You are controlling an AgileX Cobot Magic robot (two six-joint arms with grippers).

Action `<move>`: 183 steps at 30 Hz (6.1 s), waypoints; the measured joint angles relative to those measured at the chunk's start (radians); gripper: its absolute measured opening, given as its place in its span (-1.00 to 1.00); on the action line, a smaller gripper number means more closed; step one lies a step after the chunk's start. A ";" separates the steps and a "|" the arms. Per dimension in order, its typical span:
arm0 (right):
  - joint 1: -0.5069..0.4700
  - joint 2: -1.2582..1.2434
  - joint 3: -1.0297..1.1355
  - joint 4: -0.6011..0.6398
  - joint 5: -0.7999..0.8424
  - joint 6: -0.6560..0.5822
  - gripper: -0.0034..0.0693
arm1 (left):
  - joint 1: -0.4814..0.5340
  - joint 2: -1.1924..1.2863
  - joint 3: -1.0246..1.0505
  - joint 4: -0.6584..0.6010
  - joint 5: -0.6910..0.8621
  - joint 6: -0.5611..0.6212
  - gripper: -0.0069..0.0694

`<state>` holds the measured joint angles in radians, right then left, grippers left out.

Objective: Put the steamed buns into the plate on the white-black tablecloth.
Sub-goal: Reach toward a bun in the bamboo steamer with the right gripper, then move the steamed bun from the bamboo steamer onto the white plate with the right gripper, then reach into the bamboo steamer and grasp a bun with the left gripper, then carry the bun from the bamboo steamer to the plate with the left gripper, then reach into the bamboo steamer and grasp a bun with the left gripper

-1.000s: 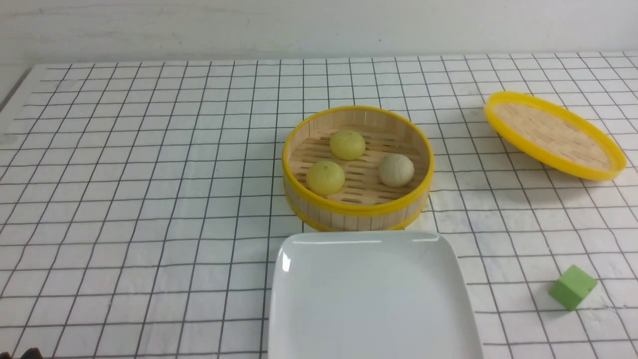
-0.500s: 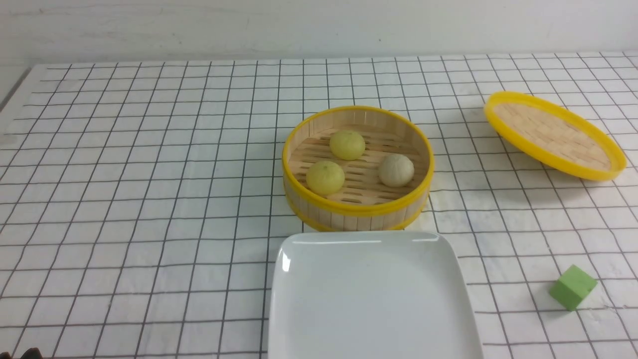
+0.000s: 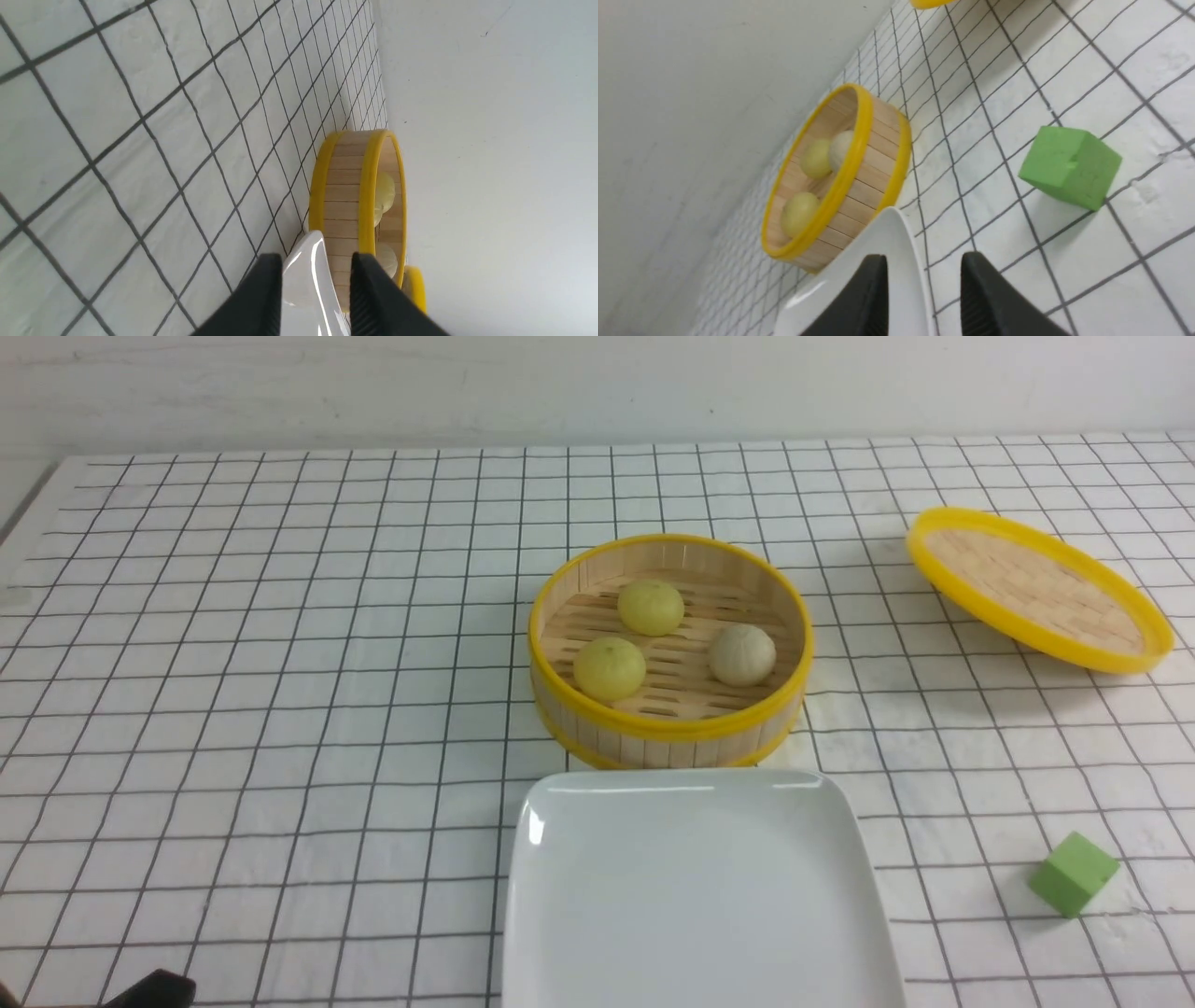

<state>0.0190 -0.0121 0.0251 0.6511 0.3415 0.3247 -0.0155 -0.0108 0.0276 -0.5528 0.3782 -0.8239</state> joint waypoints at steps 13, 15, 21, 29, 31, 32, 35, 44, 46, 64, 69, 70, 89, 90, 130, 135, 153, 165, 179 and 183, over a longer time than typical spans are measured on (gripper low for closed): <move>0.000 0.104 -0.292 -0.193 0.049 -0.163 -0.90 | 0.000 0.047 -0.286 0.055 0.183 0.320 -0.71; 0.000 0.236 -0.389 -0.351 0.160 -0.198 -0.93 | 0.000 0.147 -0.381 0.111 0.317 0.358 -0.80; 0.000 0.670 -0.550 -0.493 0.480 -0.234 -0.90 | 0.000 0.506 -0.569 0.230 0.692 0.501 -0.81; 0.088 1.093 -0.700 0.050 0.494 -0.719 -0.89 | 0.000 0.761 -0.650 0.234 0.711 0.627 -0.81; 0.130 1.177 -0.744 0.096 0.479 -0.780 -0.88 | 0.000 0.792 -0.650 0.234 0.702 0.633 -0.81; 0.177 1.248 -0.796 0.106 0.453 -0.808 -0.88 | 0.000 0.819 -0.650 0.234 0.695 0.636 -0.81; 0.236 1.372 -0.911 0.061 0.398 -0.803 -0.85 | 0.000 0.860 -0.650 0.234 0.691 0.639 -0.80; 0.382 1.730 -1.356 -0.273 0.358 -0.577 -0.44 | 0.000 0.894 -0.652 0.254 0.690 0.643 -0.77; 0.390 1.777 -1.406 -0.306 0.358 -0.551 -0.32 | 0.000 0.894 -0.652 0.263 0.689 0.643 -0.77; 0.397 2.081 -1.622 -0.518 0.254 -0.446 -0.56 | 0.000 0.894 -0.652 0.323 0.691 0.643 -0.68; 0.397 1.929 -1.617 -0.509 0.418 -0.445 -0.85 | 0.000 0.894 -0.652 0.323 0.691 0.643 -0.66; 0.397 1.890 -1.615 -0.498 0.469 -0.445 -0.85 | 0.000 0.894 -0.652 0.323 0.691 0.643 -0.66; 0.527 1.716 -0.989 -0.378 0.117 -0.436 -0.03 | 0.000 0.894 -0.652 0.334 0.604 0.624 -0.51; 0.526 1.709 -0.993 -0.377 0.134 -0.428 0.12 | 0.000 0.894 -0.652 0.334 0.593 0.624 -0.47; 0.246 0.897 -0.714 -0.503 0.555 -0.411 -0.92 | -0.465 2.024 -1.644 0.271 0.281 0.897 0.38; 0.246 0.897 -0.714 -0.498 0.553 -0.411 -0.91 | -0.465 2.098 -1.645 0.277 0.242 0.895 0.21; 0.245 0.897 -0.711 -0.495 0.555 -0.411 -0.86 | -0.468 1.704 -1.739 0.365 0.721 0.781 -0.76; 0.245 0.897 -0.710 -0.477 0.559 -0.411 -0.85 | -0.623 1.733 -1.283 0.382 0.452 0.684 -0.62; 0.245 0.897 -0.710 -0.465 0.559 -0.411 -0.82 | -0.649 1.829 -1.498 0.457 0.474 0.571 0.40; 0.245 0.897 -0.710 -0.465 0.559 -0.411 -0.82 | -0.649 1.887 -1.713 0.558 0.567 0.464 -0.18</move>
<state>0.2642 0.8849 -0.6853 0.1858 0.9008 -0.0867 -0.6641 1.8761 -1.6850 0.0053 0.9456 -0.3596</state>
